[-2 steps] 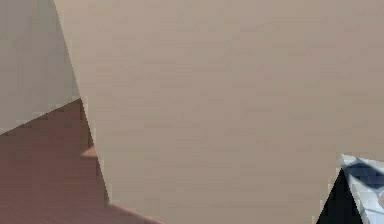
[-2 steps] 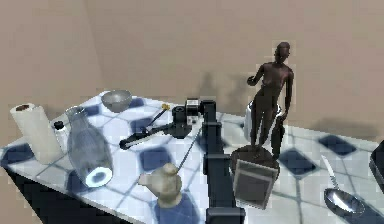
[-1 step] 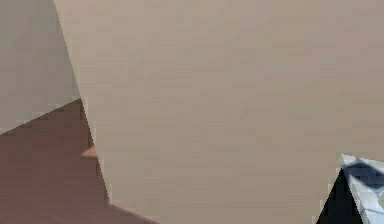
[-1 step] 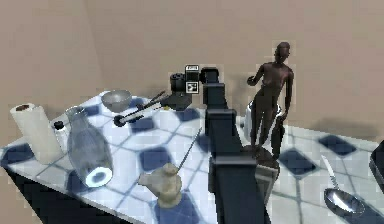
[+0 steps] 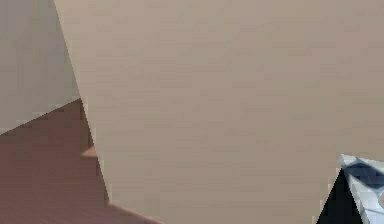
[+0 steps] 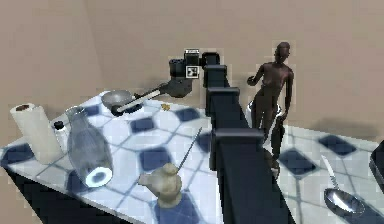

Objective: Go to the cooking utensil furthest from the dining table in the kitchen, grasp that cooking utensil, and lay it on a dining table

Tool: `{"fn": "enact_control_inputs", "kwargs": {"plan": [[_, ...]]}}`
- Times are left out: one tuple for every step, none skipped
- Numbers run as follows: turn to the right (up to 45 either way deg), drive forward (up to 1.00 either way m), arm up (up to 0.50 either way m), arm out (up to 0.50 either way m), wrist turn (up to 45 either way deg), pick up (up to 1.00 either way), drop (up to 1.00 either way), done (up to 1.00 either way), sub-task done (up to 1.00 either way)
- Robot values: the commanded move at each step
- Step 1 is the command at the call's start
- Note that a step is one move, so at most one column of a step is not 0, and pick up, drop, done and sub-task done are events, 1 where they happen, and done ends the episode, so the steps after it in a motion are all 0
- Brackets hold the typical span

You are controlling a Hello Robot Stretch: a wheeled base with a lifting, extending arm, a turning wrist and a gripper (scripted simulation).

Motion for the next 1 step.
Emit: {"fn": "enact_control_inputs", "kwargs": {"plan": [[0.0,0.00,0.00,0.00,-45.0,0.00,0.00,0.00,0.00]]}}
